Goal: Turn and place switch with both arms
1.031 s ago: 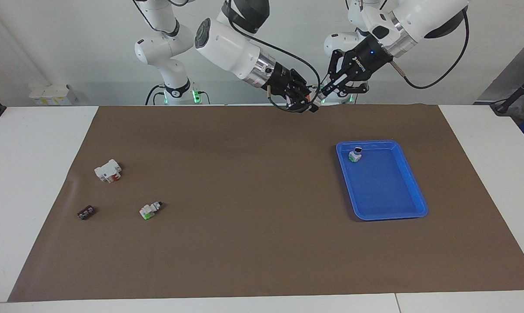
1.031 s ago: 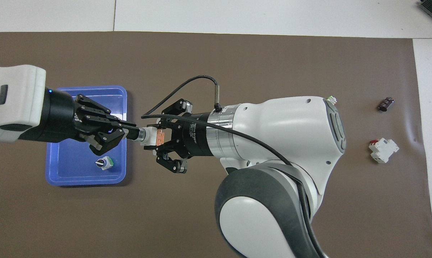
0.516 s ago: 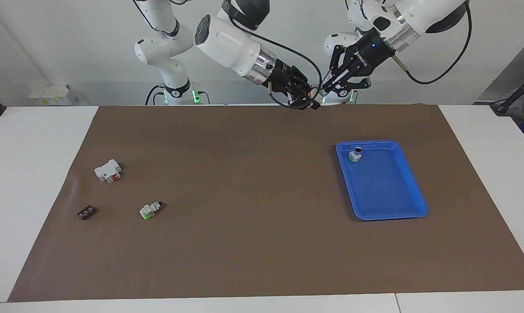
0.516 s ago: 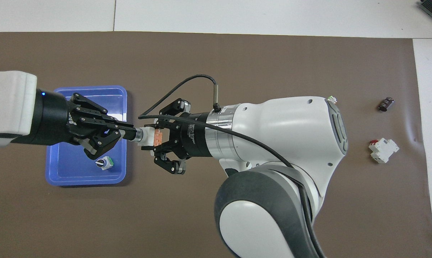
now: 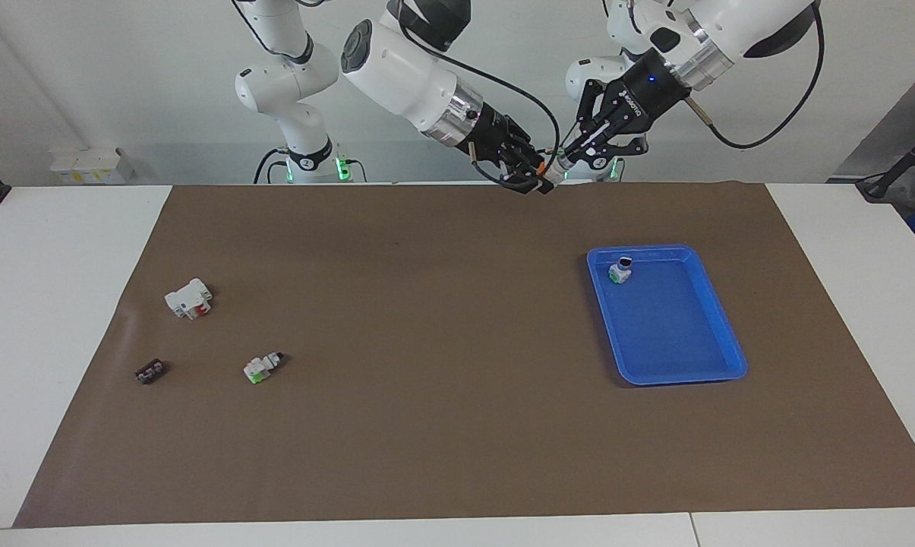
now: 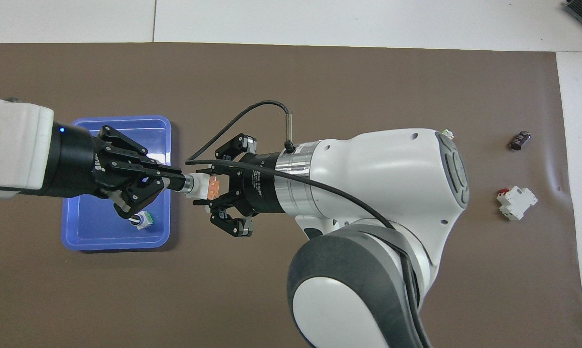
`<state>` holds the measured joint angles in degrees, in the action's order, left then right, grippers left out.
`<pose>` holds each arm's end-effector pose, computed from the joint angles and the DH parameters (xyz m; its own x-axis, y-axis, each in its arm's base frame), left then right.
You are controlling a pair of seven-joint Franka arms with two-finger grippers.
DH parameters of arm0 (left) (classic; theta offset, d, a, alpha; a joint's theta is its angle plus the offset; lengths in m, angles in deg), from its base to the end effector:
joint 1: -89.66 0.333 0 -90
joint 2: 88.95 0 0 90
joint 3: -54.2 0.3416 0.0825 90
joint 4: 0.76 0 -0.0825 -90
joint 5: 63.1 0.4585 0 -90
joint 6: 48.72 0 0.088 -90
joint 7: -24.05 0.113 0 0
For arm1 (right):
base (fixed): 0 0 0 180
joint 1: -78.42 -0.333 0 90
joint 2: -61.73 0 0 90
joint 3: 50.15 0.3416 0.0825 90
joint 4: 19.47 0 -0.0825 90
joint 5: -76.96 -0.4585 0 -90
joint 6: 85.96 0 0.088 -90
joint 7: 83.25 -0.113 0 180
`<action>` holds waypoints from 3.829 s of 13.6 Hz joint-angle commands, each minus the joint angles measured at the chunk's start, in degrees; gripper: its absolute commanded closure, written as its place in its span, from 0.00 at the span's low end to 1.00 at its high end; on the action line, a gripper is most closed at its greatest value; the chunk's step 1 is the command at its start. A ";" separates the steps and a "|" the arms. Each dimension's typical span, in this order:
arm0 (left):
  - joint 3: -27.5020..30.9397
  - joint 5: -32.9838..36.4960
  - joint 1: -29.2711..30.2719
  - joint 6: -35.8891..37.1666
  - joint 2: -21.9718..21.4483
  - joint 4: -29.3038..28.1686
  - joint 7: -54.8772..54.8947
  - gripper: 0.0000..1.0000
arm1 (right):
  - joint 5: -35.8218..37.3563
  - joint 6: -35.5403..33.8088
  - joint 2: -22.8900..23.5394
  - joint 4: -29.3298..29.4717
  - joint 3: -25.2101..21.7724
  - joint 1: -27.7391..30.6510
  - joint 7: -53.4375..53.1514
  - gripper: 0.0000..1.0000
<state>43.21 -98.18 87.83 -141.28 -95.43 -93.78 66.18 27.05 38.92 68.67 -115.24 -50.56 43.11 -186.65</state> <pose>0.5648 -0.2003 0.7057 0.5788 -0.6842 0.4436 -0.8148 -0.4634 0.3484 0.5686 0.4365 0.5850 -0.0010 -0.6417 -0.7669 -1.0000 0.0032 -0.0014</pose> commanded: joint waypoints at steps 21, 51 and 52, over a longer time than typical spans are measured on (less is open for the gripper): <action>0.88 28.20 7.98 -22.73 -3.10 -26.33 12.72 1.00 | 43.46 -20.12 -8.08 -3.28 -0.20 22.37 75.57 0.00; 6.68 30.17 3.95 -25.74 -1.24 -31.53 -17.66 0.00 | 49.29 -34.88 -12.65 -0.21 -0.38 32.49 91.35 0.00; 8.95 30.25 1.93 -25.30 -1.34 -30.91 -19.61 0.00 | 49.37 -34.79 -12.65 -0.21 -0.38 32.49 91.53 0.00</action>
<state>48.55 -67.48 93.36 -168.46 -94.90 -124.80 51.48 76.56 4.43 57.07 -114.55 -51.11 75.04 -96.06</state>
